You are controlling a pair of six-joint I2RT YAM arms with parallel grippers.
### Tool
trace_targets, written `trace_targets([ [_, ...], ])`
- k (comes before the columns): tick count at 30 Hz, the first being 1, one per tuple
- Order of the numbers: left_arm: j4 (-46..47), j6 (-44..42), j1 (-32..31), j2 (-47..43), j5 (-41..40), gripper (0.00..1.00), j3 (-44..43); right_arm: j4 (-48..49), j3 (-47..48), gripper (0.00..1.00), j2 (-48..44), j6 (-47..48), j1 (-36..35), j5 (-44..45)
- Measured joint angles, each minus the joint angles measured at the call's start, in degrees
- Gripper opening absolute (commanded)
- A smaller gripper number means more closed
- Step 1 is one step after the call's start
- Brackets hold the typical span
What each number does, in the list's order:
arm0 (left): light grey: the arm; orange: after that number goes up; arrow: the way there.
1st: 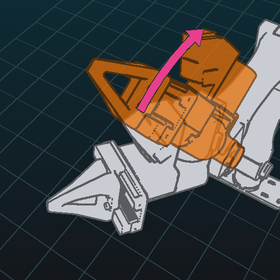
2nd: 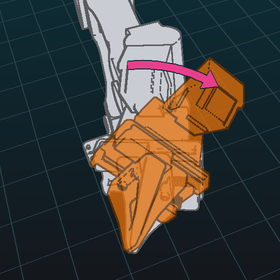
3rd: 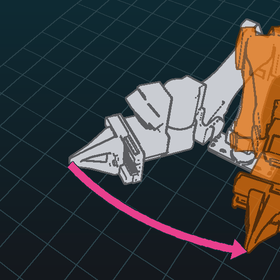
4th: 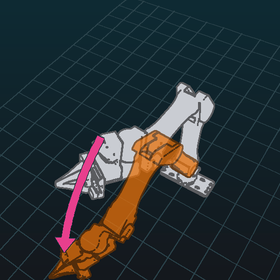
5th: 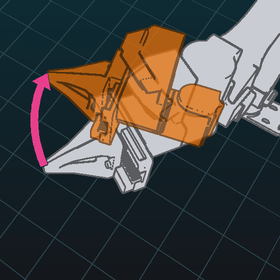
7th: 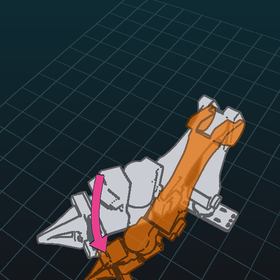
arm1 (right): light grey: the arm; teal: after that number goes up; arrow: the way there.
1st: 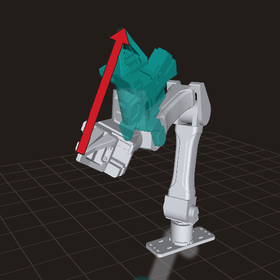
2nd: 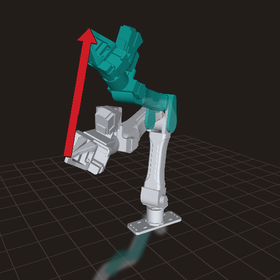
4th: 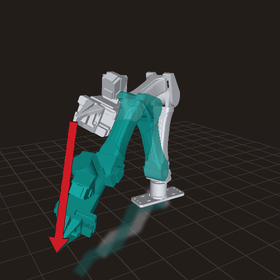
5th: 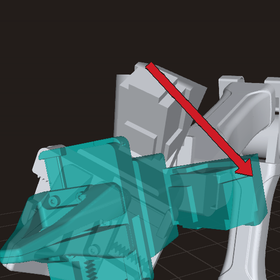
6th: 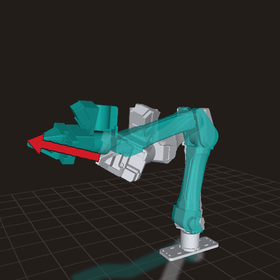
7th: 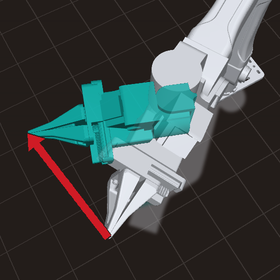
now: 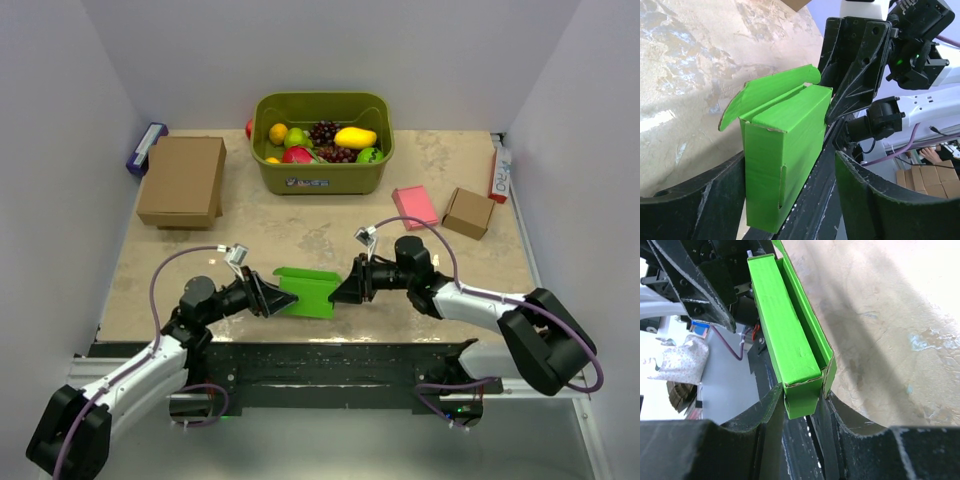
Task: Fold the paper box
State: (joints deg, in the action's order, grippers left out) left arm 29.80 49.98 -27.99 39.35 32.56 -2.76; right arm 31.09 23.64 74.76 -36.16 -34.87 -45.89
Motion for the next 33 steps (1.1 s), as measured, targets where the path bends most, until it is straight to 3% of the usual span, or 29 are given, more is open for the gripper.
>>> trace_targets([
  [2,0.81,0.31,0.02,0.72,0.35,0.45,0.0,-0.24,0.02,0.15,0.0,0.26,0.0,-0.46],
  [6,2.32,-0.37,0.22,1.38,0.87,0.27,0.09,-2.45,0.85,0.18,-0.07,1.46,0.02,-1.42],
  [9,3.72,-2.56,0.22,1.33,1.9,0.21,0.11,-6.71,2.82,0.38,-0.07,3.43,0.17,-1.25],
  [14,7.15,-6.25,0.22,2.21,2.67,0.18,0.11,-15.32,6.82,0.81,-1.49,6.36,0.15,1.9],
  [15,8.22,-6.69,0.22,2.4,3.26,0.18,0.11,-16.96,7.76,0.82,-2.16,6.84,0.17,2.91],
  [19,13.51,-7.39,0.22,2.62,5.81,0.18,0.11,-24.63,12.33,0.86,-7.13,8.96,1.49,7.58],
  [23,17.57,-7.54,0.22,2.62,7.72,0.18,0.11,-31.78,15.78,0.83,-12.33,11.13,2.89,12.17],
  [27,21.2,-7.26,0.22,3.26,9.38,0.18,0.11,-38.4,18.97,0.63,-14.73,14.67,3.34,15.04],
  [33,22.38,-7.13,0.22,4.52,9.92,0.18,0.11,-45.57,22.4,0.55,-14.75,18.6,3.34,14.82],
])
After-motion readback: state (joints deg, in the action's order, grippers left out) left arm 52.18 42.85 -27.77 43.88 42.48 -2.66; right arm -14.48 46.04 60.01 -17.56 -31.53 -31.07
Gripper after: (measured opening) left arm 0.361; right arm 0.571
